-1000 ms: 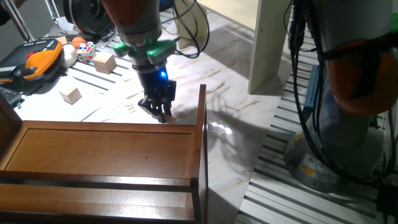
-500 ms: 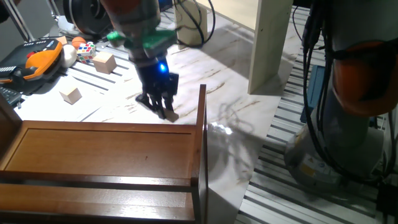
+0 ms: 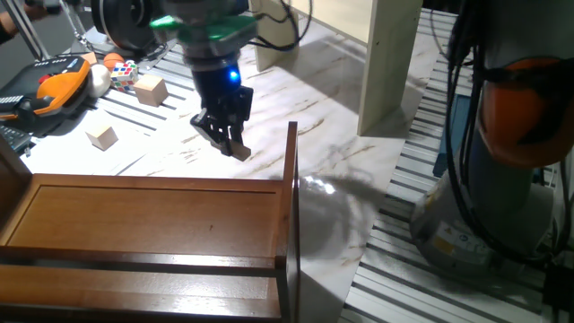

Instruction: Put the object on the shelf

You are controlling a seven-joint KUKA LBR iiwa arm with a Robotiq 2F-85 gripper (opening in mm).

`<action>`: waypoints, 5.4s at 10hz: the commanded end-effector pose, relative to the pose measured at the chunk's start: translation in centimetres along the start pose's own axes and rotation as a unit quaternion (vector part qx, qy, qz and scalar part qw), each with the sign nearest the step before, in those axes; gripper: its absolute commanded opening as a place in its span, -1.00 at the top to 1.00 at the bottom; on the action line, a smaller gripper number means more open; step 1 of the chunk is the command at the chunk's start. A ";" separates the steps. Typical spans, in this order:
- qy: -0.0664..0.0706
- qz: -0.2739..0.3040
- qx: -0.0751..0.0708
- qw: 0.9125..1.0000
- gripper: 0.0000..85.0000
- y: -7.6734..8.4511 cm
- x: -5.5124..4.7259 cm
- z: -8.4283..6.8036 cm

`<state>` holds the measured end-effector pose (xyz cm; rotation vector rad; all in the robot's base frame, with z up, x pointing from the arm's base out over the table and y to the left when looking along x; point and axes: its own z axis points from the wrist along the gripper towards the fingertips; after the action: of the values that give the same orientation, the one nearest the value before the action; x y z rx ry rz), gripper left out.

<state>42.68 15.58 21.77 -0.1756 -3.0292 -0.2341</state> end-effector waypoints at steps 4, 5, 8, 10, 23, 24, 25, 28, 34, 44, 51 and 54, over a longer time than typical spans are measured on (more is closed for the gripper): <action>0.039 0.007 -0.014 0.999 1.00 0.0 0.0 0.0; 0.047 0.019 -0.020 0.998 1.00 0.7 0.8 -1.3; 0.053 0.048 -0.013 0.997 1.00 2.3 2.6 -4.3; 0.054 0.072 0.002 0.996 1.00 4.2 3.7 -5.9; 0.066 0.145 0.020 0.987 1.00 7.9 6.9 -8.0; 0.064 0.142 0.020 0.987 1.00 7.9 6.8 -7.9; 0.063 0.139 0.019 0.988 1.00 7.9 6.9 -7.9; 0.038 0.085 0.050 0.994 1.00 7.9 6.9 -7.9; 0.026 -0.021 0.003 0.999 1.00 7.9 6.9 -7.9; 0.025 0.105 0.033 0.994 1.00 19.3 6.4 -7.8; 0.014 0.152 0.037 0.988 0.60 21.1 3.3 -5.1; 0.009 0.162 0.035 0.986 0.20 21.4 3.3 -4.7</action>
<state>42.45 36.21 29.87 -0.6531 -2.9231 -0.0988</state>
